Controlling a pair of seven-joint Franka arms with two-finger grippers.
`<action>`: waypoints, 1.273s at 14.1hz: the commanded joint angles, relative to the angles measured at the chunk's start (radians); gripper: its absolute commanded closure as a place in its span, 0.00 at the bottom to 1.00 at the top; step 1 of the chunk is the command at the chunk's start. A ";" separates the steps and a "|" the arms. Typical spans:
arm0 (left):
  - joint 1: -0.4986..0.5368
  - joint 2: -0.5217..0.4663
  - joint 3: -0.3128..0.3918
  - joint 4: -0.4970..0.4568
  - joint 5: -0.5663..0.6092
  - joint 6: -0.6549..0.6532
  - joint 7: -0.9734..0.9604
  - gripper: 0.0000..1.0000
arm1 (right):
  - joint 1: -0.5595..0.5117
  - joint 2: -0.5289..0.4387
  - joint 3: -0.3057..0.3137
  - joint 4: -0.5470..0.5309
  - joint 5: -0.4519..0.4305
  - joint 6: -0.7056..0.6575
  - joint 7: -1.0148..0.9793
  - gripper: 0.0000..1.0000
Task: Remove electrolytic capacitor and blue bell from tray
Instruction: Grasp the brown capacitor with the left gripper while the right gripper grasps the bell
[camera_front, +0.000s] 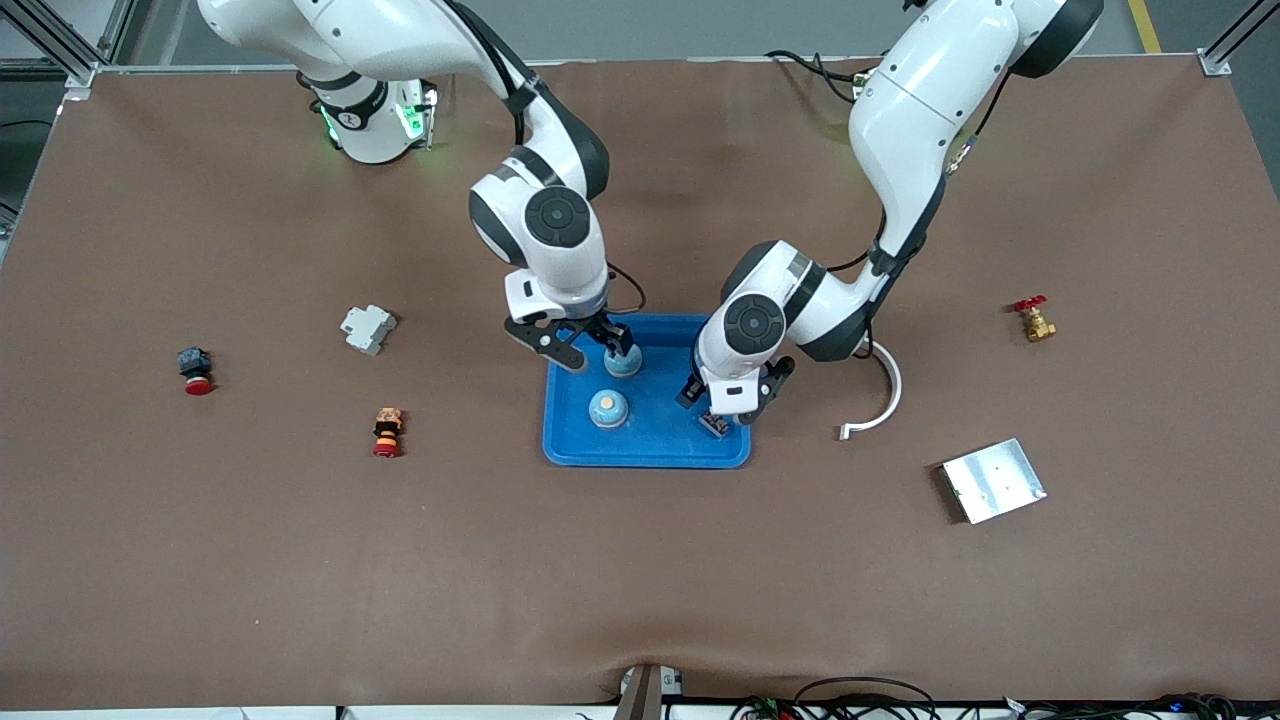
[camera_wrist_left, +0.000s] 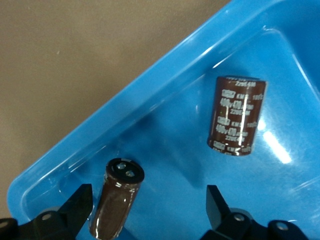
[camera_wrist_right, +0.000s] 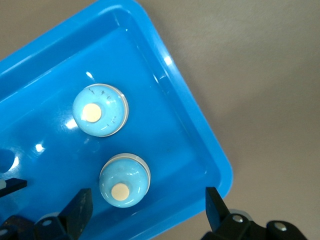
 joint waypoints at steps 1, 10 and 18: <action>-0.019 0.002 0.006 0.000 0.027 -0.001 -0.030 0.00 | 0.025 0.051 -0.010 0.058 -0.029 -0.008 0.052 0.00; -0.030 0.011 0.006 0.000 0.027 -0.043 -0.030 0.00 | 0.061 0.129 -0.013 0.061 -0.037 0.106 0.138 0.00; -0.028 0.011 0.008 0.000 0.029 -0.043 -0.055 0.56 | 0.065 0.169 -0.013 0.061 -0.037 0.155 0.138 0.00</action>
